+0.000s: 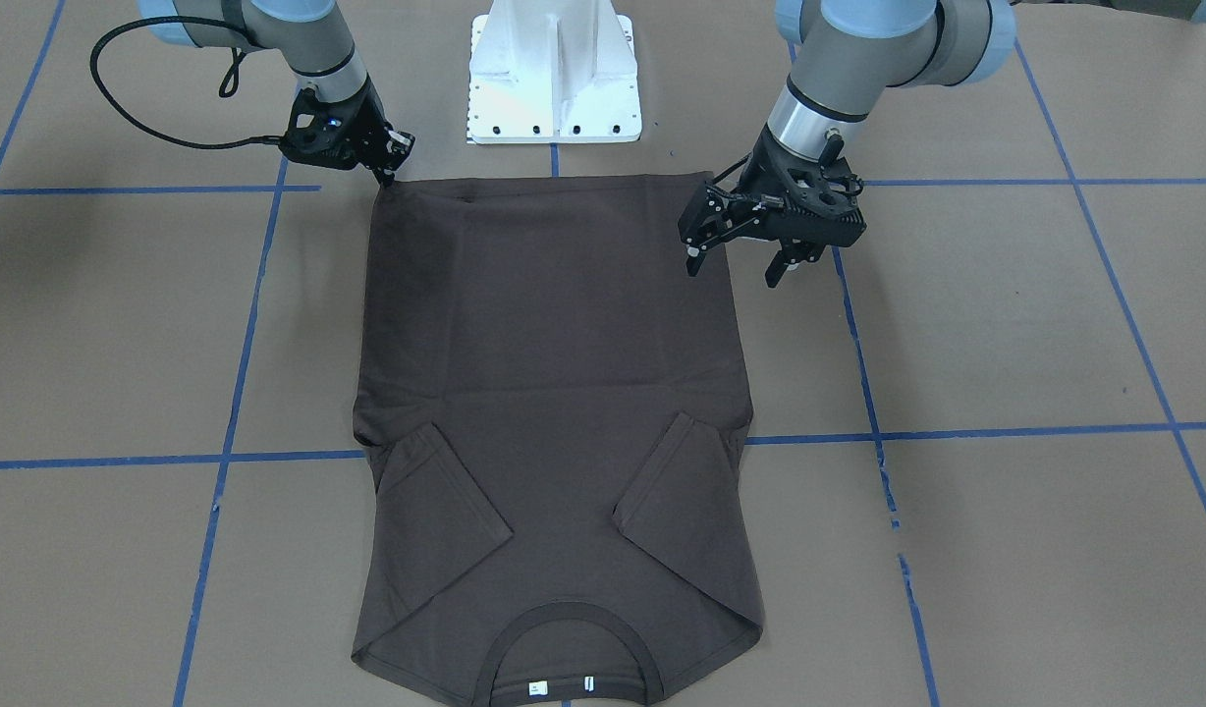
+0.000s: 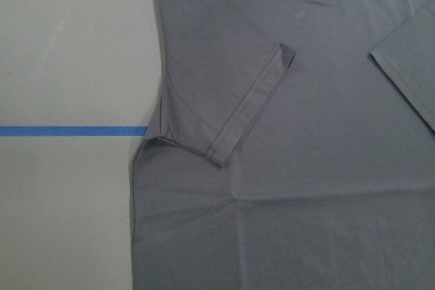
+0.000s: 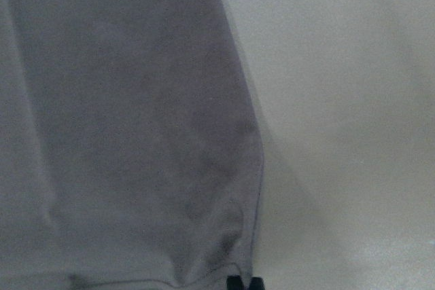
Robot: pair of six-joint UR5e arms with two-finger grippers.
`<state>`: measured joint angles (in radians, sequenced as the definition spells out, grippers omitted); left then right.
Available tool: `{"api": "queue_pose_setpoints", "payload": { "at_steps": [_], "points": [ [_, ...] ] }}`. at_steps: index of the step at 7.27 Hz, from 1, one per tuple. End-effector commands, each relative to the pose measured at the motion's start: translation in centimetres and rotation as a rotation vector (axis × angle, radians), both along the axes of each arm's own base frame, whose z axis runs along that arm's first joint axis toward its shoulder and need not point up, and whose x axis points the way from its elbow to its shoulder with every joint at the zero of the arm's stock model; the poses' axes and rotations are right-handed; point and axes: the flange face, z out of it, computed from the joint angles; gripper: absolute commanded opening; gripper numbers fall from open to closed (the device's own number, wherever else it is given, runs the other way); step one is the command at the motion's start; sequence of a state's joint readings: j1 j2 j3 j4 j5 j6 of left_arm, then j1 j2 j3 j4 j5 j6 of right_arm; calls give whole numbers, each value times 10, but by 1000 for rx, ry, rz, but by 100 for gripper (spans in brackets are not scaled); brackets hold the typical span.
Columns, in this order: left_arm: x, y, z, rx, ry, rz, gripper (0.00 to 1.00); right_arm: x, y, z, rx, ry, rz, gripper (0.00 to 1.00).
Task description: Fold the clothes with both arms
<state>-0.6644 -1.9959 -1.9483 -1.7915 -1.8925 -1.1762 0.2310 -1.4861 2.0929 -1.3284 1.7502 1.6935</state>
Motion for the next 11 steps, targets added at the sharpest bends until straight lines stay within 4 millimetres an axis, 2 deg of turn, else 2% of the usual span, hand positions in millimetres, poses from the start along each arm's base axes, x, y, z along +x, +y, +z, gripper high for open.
{"api": "queue_pose_setpoints", "payload": {
  "at_steps": [1, 2, 3, 5, 6, 7, 11],
  "points": [
    [31, 44, 12, -162, 41, -7, 100, 2, -7, -11, 6, -22, 18, 0],
    [48, 95, 16, -241, 63, -34, 100, 2, -10, -17, 8, -34, 23, 0],
    [55, 146, 35, -312, 48, -63, 100, 3, -12, -17, 8, -34, 28, 0],
    [89, 213, 47, -427, 11, -99, 100, 4, -15, -15, 9, -30, 36, 0],
    [101, 232, 58, -471, -45, -116, 99, 5, -16, -16, 9, -31, 38, 0],
    [106, 241, 64, -492, -78, -121, 98, 5, -17, -16, 9, -31, 40, 0],
    [112, 239, 89, -489, -155, -150, 94, 5, -18, -19, 11, -38, 39, 0]
  ]
}}
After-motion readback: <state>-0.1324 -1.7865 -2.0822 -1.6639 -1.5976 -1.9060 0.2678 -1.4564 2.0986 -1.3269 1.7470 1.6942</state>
